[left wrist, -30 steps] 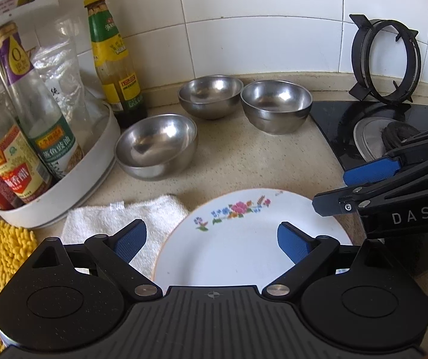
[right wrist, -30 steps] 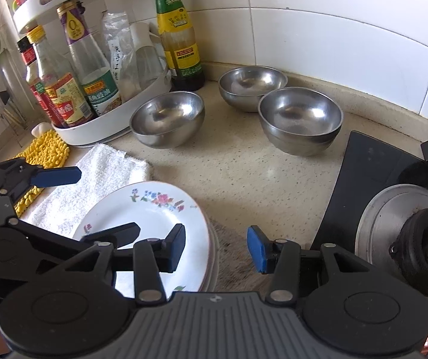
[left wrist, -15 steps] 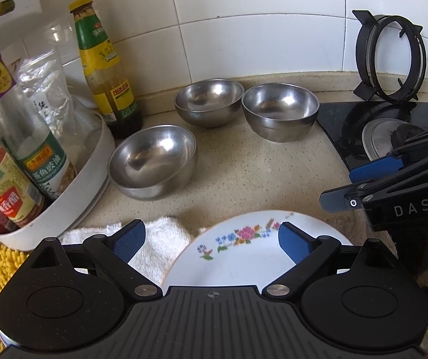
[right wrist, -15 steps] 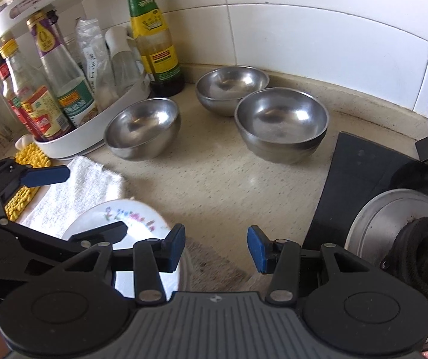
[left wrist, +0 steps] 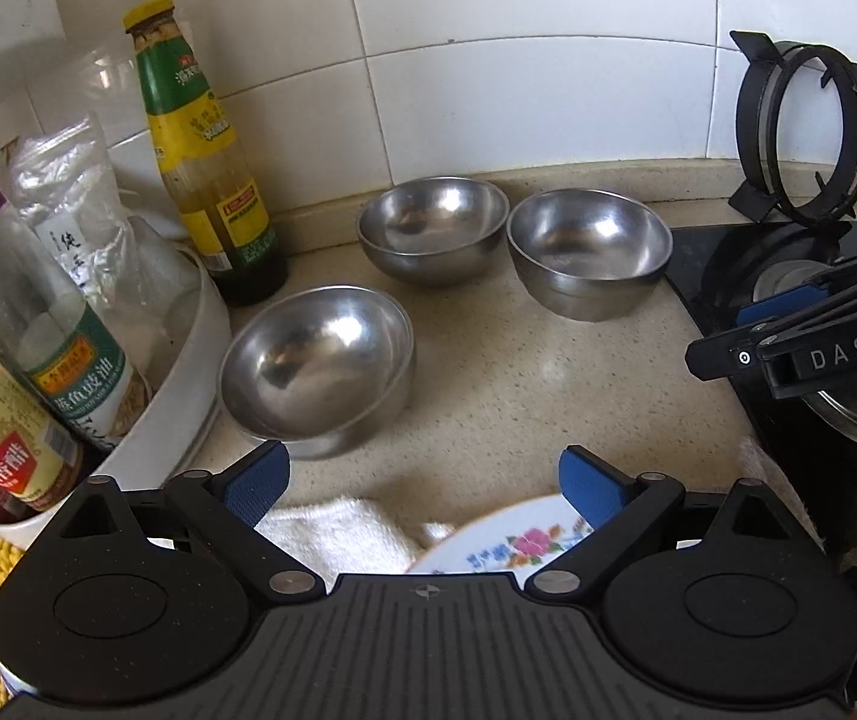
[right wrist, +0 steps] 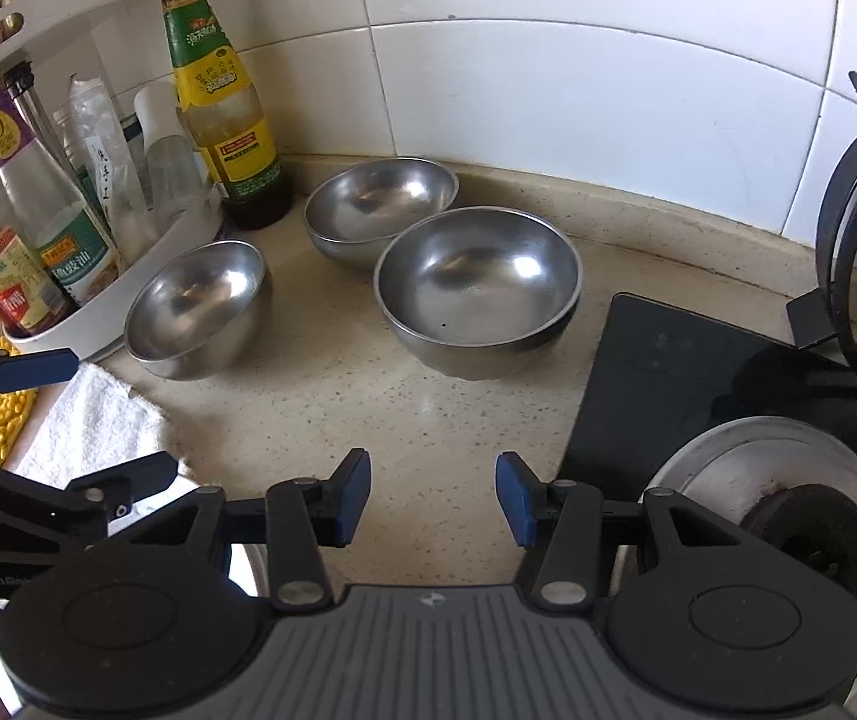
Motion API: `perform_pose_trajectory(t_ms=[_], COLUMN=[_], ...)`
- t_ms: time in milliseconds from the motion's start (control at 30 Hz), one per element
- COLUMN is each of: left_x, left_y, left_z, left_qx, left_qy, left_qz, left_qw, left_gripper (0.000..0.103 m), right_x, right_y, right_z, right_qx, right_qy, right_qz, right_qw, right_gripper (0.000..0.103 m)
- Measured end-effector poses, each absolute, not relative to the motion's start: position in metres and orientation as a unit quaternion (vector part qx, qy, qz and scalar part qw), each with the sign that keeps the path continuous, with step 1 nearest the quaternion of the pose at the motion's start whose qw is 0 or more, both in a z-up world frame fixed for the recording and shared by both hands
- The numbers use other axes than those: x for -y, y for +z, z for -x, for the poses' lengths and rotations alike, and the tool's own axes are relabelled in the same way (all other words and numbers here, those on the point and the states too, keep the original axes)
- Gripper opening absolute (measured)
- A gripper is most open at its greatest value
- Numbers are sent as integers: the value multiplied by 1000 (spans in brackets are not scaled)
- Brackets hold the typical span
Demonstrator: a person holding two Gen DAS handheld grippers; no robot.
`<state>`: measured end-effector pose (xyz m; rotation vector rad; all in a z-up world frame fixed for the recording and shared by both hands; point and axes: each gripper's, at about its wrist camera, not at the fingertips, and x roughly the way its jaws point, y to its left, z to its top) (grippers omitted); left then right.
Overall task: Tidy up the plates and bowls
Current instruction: 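Move both tools away from the plates toward the steel bowls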
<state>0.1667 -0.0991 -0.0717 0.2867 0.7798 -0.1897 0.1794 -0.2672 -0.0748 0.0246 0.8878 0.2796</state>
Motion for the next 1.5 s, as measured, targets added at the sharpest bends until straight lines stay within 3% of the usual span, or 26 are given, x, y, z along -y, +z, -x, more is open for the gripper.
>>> perform_pose_trajectory(t_ms=[1500], left_x=[23], left_y=[-83], left_z=[-230], left_qx=[-414], left_qy=[-2], left_qz=[-52], left_qw=[909], left_gripper=[100], right_x=[184], right_y=[-105], right_z=[-251], right_qx=[-452], right_qy=[218], right_qz=[20], right_qw=[865], right_gripper=[58])
